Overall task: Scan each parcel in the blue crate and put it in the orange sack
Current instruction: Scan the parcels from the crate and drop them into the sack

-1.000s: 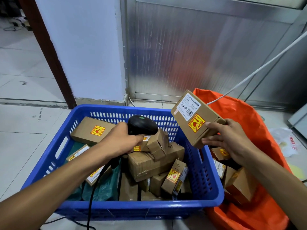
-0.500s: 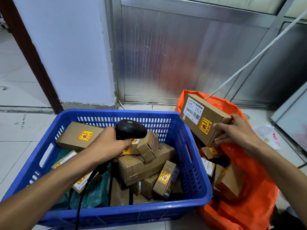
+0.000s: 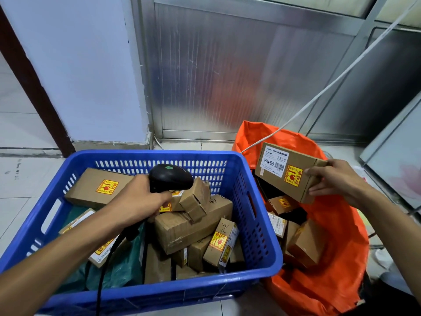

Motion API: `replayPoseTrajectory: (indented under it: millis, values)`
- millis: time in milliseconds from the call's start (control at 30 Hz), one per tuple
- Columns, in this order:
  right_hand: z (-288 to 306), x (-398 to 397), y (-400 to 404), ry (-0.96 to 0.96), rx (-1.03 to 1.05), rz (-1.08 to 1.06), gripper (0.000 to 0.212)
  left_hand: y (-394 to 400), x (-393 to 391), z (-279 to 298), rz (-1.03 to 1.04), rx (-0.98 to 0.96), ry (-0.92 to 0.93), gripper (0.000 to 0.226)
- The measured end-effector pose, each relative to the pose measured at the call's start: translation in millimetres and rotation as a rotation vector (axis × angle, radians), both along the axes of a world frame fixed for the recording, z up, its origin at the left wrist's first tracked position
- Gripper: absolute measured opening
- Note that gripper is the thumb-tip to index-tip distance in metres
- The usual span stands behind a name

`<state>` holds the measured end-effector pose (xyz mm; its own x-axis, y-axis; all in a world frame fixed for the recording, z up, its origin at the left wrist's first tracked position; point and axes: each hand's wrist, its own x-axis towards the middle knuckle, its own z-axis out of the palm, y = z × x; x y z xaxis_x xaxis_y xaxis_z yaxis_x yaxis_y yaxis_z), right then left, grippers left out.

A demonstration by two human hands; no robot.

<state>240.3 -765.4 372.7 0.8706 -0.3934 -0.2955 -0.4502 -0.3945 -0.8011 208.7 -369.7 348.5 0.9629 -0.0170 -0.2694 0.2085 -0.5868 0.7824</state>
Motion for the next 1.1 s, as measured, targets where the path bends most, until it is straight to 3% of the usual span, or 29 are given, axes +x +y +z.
replayPoseTrajectory:
  millis: [233,433,833,967,1100]
  values:
    - [-23.5,5.8,-26.9,0.078,0.031,-0.076,0.021,-1.2,-1.7,0.9,-0.003,0.010,0.009,0.003]
    - [-52.0,11.1,-44.7,0.149,0.153,-0.216,0.035,-4.9,-4.8,3.4,-0.015,0.004,0.003,0.003]
    - [-115.8,9.1,-63.3,0.268,0.359,-0.438,0.026,-4.4,-2.9,1.8,0.016,0.041,-0.001,0.015]
    - [-125.7,5.2,-59.6,0.301,0.416,-0.459,0.017,-4.5,-1.9,0.0,0.028,0.025,-0.002,0.013]
    - [-133.2,-0.3,-55.2,0.308,0.470,-0.514,0.024,-2.6,-0.9,-2.2,0.038,0.006,0.013,0.006]
